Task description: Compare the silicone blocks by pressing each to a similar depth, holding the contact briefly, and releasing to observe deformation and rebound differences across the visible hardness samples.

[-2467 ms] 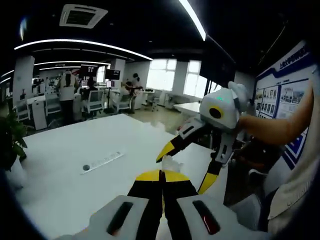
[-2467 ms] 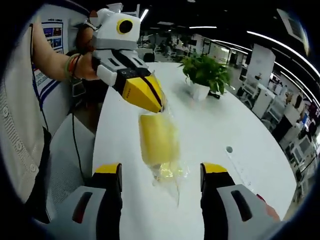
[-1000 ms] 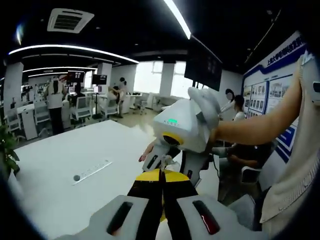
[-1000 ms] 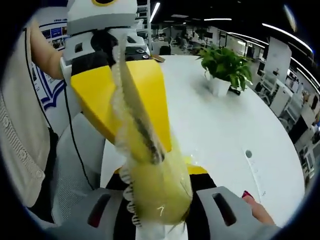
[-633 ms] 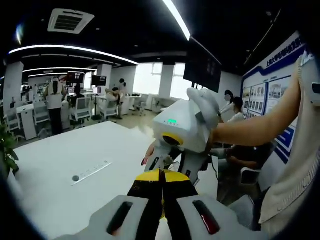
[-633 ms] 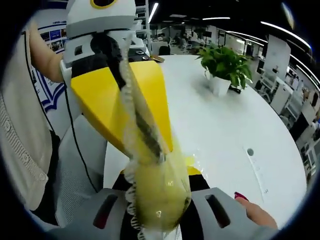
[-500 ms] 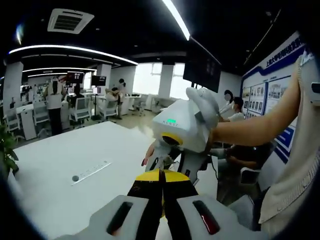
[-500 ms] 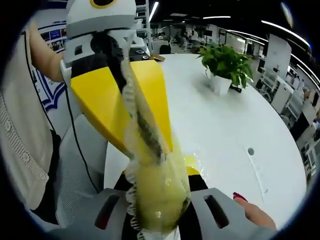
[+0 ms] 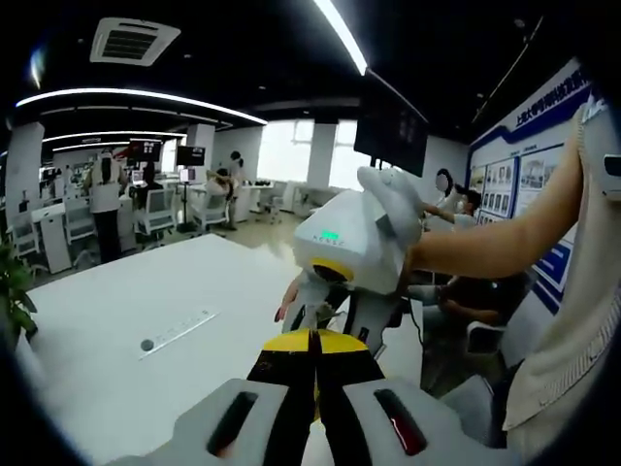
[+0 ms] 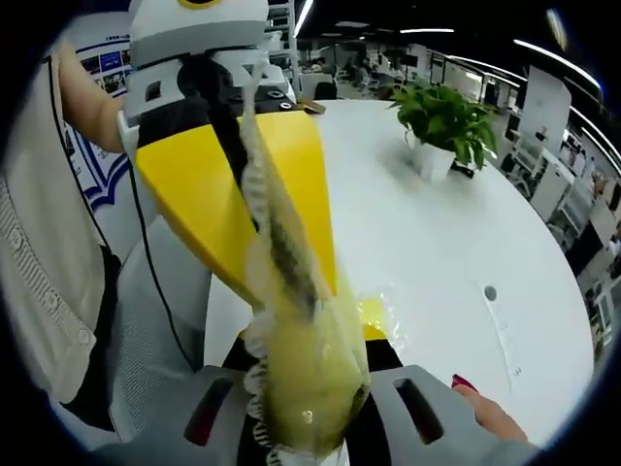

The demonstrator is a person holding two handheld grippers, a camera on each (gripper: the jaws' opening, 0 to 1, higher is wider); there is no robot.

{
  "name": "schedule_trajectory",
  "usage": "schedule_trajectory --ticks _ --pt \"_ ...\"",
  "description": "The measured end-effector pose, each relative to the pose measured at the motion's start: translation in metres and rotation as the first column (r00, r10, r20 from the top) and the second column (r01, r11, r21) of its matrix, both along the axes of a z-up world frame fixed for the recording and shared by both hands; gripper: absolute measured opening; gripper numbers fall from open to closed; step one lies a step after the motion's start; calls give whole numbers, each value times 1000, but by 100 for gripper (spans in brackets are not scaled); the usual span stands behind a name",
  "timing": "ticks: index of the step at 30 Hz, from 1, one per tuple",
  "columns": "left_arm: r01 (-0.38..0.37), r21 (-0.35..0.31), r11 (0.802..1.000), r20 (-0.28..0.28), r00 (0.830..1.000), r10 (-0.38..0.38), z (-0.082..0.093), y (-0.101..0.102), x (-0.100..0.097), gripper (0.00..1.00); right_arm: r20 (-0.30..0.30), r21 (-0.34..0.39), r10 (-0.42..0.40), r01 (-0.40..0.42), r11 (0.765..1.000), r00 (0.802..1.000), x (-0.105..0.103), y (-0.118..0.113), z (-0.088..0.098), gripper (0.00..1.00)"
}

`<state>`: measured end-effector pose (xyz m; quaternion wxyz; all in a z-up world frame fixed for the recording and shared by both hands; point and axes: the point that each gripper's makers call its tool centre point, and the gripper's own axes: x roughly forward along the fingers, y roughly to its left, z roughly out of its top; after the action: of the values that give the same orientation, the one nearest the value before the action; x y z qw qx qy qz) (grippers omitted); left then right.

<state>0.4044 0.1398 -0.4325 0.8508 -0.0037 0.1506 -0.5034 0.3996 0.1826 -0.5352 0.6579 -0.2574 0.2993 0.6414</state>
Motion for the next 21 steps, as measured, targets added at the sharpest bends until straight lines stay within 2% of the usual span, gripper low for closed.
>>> schedule_trajectory --ticks 21 --pt "3 1 1000 -9 1000 -3 -4 6 2 0 -16 -7 7 -7 1000 1000 -4 -1 -4 13"
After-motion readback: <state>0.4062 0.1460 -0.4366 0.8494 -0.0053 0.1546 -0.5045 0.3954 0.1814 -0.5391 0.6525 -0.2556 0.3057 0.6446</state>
